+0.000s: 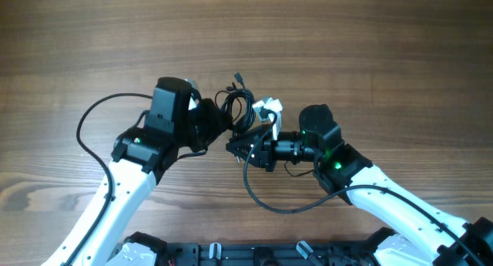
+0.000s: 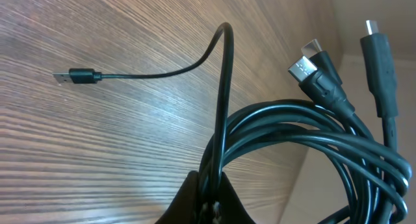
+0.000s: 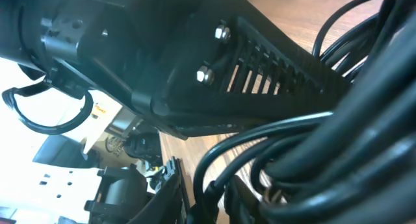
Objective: Untangle cables
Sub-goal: 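Grasp a loop of the black cable with the right gripper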
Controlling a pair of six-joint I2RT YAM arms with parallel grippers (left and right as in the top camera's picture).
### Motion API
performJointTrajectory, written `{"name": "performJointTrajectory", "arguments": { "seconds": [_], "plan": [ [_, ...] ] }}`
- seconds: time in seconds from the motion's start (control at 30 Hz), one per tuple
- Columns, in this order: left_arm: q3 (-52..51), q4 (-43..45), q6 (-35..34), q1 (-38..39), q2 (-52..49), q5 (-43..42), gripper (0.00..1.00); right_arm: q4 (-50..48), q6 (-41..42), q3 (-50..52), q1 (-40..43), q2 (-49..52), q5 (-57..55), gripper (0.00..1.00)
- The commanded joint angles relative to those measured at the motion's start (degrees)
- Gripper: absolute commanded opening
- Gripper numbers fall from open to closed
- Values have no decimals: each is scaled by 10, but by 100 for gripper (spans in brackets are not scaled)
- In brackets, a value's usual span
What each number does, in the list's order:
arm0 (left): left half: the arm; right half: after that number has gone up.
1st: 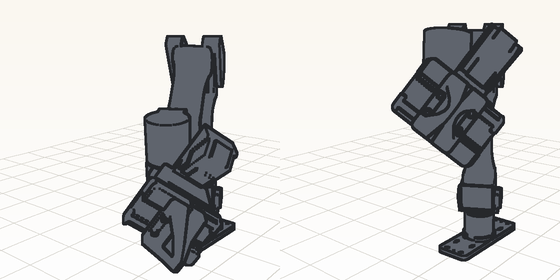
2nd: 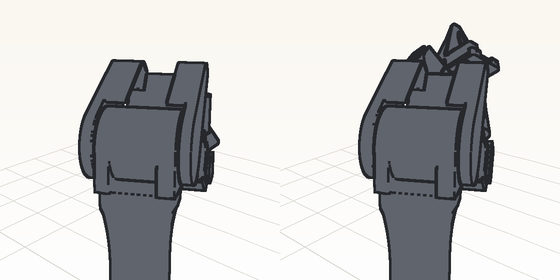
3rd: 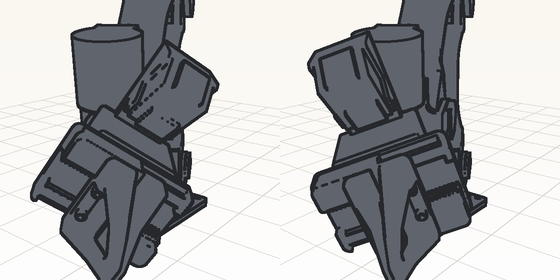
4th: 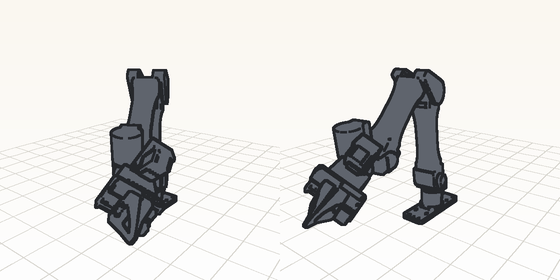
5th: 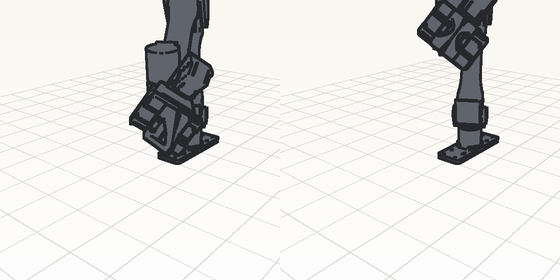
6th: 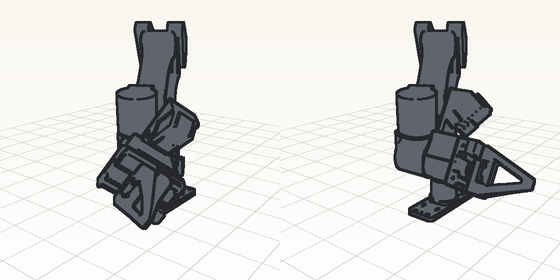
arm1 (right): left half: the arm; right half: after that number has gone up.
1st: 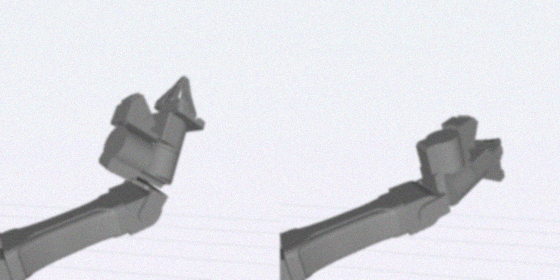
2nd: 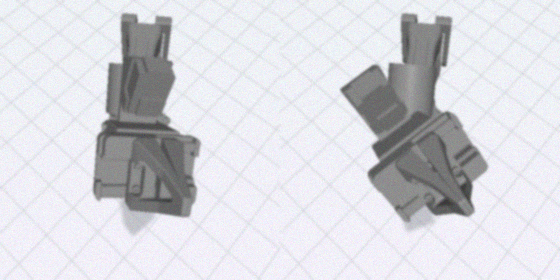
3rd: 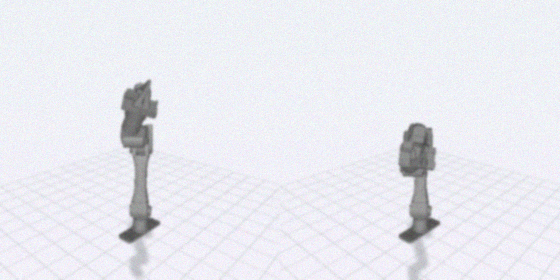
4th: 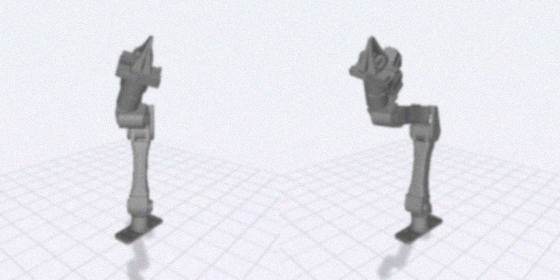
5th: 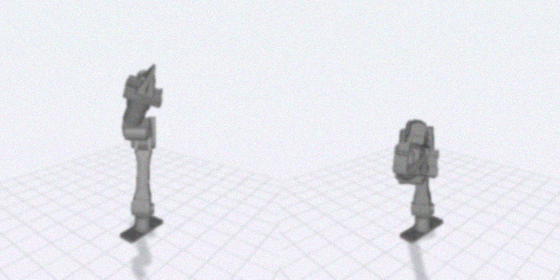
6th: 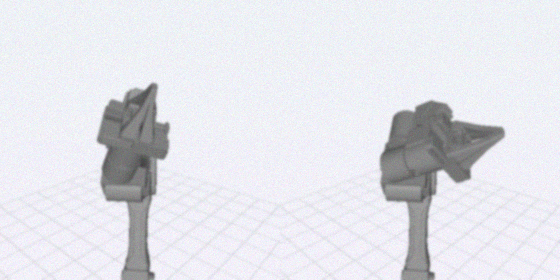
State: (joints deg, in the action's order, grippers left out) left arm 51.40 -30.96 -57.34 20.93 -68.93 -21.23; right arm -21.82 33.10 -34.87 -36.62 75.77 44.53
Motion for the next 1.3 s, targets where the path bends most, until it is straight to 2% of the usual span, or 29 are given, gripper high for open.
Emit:
{"name": "performJointTrajectory", "arguments": {
  "seconds": [0.0,0.27,0.5,0.57,0.77,0.97,1.17,1.27],
  "plan": [
    [8,-10,1,3,3,56,4,11,16,-7,11,5,1,14],
    [8,-22,14,-2,5,134,4,-4,195,-7,57,4,110,10],
    [8,-22,25,3,6,139,4,-99,368,-7,84,4,92,9],
    [8,-17,37,18,6,139,4,-129,376,-7,84,4,55,10],
    [8,19,47,79,6,173,4,-125,376,-7,84,4,-14,9],
    [8,28,49,109,6,203,4,-41,376,-7,84,4,-66,8],
    [8,35,182,144,7,203,4,4,375,-7,84,4,-110,6],
    [8,45,214,160,8,203,4,42,376,-7,84,4,-148,6]
  ]
}}
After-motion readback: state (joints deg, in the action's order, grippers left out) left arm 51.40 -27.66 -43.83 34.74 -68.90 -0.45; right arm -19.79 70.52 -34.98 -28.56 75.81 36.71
